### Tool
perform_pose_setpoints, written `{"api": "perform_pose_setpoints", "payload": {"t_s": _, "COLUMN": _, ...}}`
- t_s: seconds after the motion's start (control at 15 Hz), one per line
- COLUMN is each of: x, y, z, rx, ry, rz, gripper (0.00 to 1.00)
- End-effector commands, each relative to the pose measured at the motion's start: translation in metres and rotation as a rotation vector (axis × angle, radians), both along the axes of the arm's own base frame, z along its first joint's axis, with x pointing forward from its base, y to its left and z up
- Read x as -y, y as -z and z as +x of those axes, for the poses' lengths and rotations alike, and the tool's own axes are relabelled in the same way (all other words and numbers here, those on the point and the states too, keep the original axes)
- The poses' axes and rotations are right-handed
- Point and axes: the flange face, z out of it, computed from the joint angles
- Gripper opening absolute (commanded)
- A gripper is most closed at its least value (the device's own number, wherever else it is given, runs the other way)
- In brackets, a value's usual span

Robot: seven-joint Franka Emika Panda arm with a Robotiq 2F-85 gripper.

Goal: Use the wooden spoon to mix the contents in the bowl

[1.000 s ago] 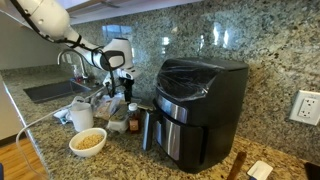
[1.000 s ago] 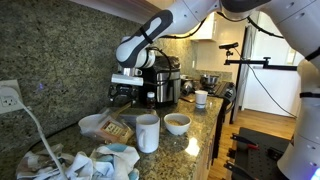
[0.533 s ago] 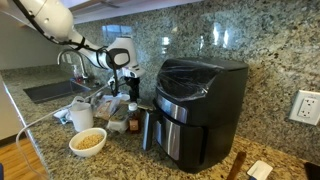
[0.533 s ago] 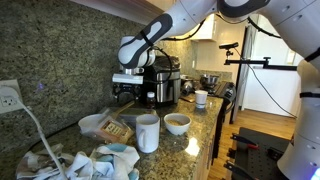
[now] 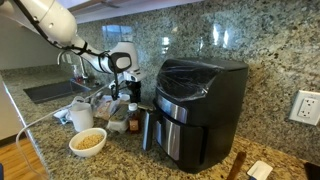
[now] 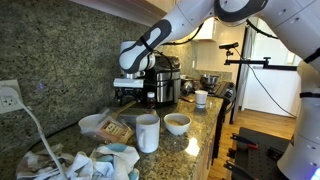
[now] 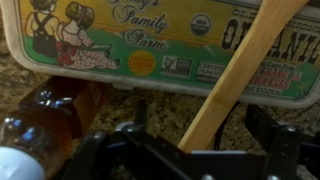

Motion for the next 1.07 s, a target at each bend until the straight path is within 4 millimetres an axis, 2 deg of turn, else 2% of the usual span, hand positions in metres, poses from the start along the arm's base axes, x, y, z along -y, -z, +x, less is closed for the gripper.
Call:
{"api": "perform_pose_setpoints", "payload": {"t_s": 0.0, "x": -0.0002, "y": -0.0019, "z": 0.0032, "rx": -0.012, "ry": 0.026, "rz": -0.02, "gripper": 1.0}}
{"api": "perform_pose_setpoints", "payload": {"t_s": 0.47, "x": 0.005, "y": -0.0001, "z": 0.0032, "rx": -0.009, "ry": 0.044, "rz": -0.038, "gripper": 1.0}}
{"api": "perform_pose_setpoints", "payload": {"t_s": 0.6, "x": 0.0054, "y": 0.0008, "z": 0.0032, "rx": -0.01, "ry": 0.044, "rz": -0.039, "gripper": 0.96}}
{"api": "perform_pose_setpoints", "payload": {"t_s": 0.8, "x": 0.0043, "y": 0.0024, "z": 0.0029, "rx": -0.012, "ry": 0.042, "rz": -0.044, "gripper": 0.98}}
{"api": "perform_pose_setpoints", "payload": {"t_s": 0.87, "x": 0.0039, "y": 0.0029, "z": 0.0026, "rx": -0.013, "ry": 0.041, "rz": -0.046, "gripper": 0.95}}
{"api": "perform_pose_setpoints", "payload": {"t_s": 0.93, "x": 0.0036, "y": 0.0033, "z": 0.0025, "rx": -0.013, "ry": 0.041, "rz": -0.047, "gripper": 0.71}}
{"api": "perform_pose_setpoints", "payload": {"t_s": 1.0, "x": 0.0033, "y": 0.0036, "z": 0.0024, "rx": -0.01, "ry": 0.043, "rz": -0.05, "gripper": 0.71}}
